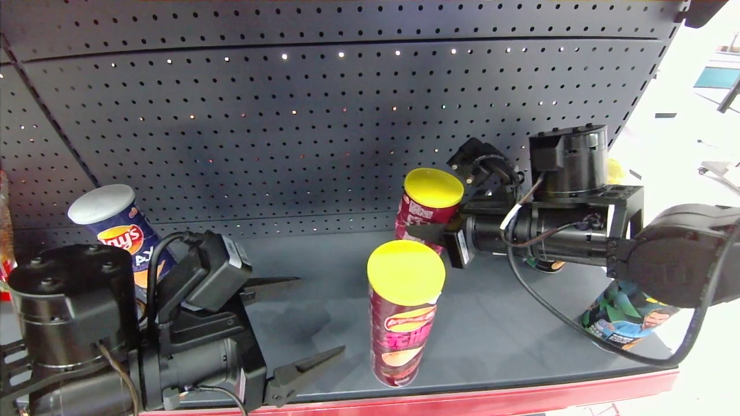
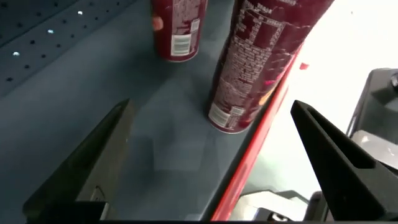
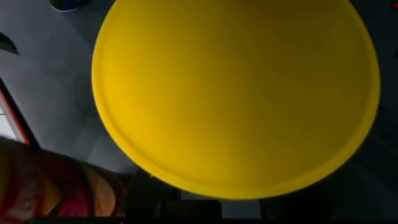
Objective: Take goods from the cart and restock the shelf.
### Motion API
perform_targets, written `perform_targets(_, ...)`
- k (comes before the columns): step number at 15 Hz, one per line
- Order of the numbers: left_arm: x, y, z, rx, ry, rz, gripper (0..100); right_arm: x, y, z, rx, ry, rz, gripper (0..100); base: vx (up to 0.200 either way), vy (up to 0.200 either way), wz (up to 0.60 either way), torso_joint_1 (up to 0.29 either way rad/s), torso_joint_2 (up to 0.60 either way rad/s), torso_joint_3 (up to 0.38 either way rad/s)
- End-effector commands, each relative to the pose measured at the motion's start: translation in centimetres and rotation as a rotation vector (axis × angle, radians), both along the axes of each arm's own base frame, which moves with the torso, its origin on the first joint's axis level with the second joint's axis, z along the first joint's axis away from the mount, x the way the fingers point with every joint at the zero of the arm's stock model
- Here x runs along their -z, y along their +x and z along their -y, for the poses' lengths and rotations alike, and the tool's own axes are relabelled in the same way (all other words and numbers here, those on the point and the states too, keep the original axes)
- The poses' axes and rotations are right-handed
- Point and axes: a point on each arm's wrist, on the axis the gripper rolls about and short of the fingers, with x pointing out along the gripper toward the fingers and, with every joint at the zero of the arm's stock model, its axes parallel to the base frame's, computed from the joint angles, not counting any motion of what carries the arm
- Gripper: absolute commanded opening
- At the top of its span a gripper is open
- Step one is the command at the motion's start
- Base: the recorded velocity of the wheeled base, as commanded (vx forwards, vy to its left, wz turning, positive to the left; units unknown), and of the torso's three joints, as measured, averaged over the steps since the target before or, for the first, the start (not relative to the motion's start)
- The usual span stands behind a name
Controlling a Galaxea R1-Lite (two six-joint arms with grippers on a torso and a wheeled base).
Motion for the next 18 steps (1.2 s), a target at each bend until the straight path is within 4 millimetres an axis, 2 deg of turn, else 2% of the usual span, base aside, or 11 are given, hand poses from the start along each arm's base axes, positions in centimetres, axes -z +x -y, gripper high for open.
perform_targets(1, -0.2, 0.0, -0.2, 0.000, -0.008, 0.004, 100, 1.1, 1.5, -0.6, 0.009, -0.012, -0.021, 0, 0.000, 0.000, 0.00, 0.000, 0.00, 0.000)
perform_targets(4, -0.2, 0.1, -0.2, -0.001, -0.009, 0.002, 100, 0.9, 2.6, -0.9, 0.019, 0.000, -0.005, 0, 0.000, 0.000, 0.00, 0.000, 0.00, 0.000)
perform_targets(9, -0.1, 0.1, -0.2, -0.001, -0.008, 0.001, 100, 1.0, 2.5, -0.9, 0.025, -0.006, -0.009, 0, 0.000, 0.000, 0.00, 0.000, 0.00, 0.000)
perform_targets(10, -0.1, 0.1, -0.2, -0.001, -0.007, 0.000, 100, 0.9, 2.4, -0.9, 0.025, -0.005, -0.011, 100, 0.000, 0.000, 0.00, 0.000, 0.00, 0.000)
perform_targets(13, -0.1, 0.2, -0.2, -0.002, -0.005, -0.002, 100, 0.5, 1.6, -0.6, 0.030, 0.006, -0.013, 100, 0.000, 0.000, 0.00, 0.000, 0.00, 0.000)
perform_targets(16, -0.2, 0.4, 0.0, -0.005, -0.007, 0.002, 100, -0.4, -0.5, 0.7, 0.070, 0.019, -0.016, 100, 0.000, 0.000, 0.00, 0.000, 0.00, 0.000)
perform_targets(17, -0.2, 0.4, 0.0, -0.005, -0.007, 0.002, 100, -0.4, -0.5, 0.7, 0.070, 0.019, -0.016, 100, 0.000, 0.000, 0.00, 0.000, 0.00, 0.000)
perform_targets(18, 0.0, 0.4, 0.0, -0.011, 0.001, -0.006, 100, -0.8, -2.1, 1.8, 0.102, 0.025, -0.022, 100, 0.000, 0.000, 0.00, 0.000, 0.00, 0.000)
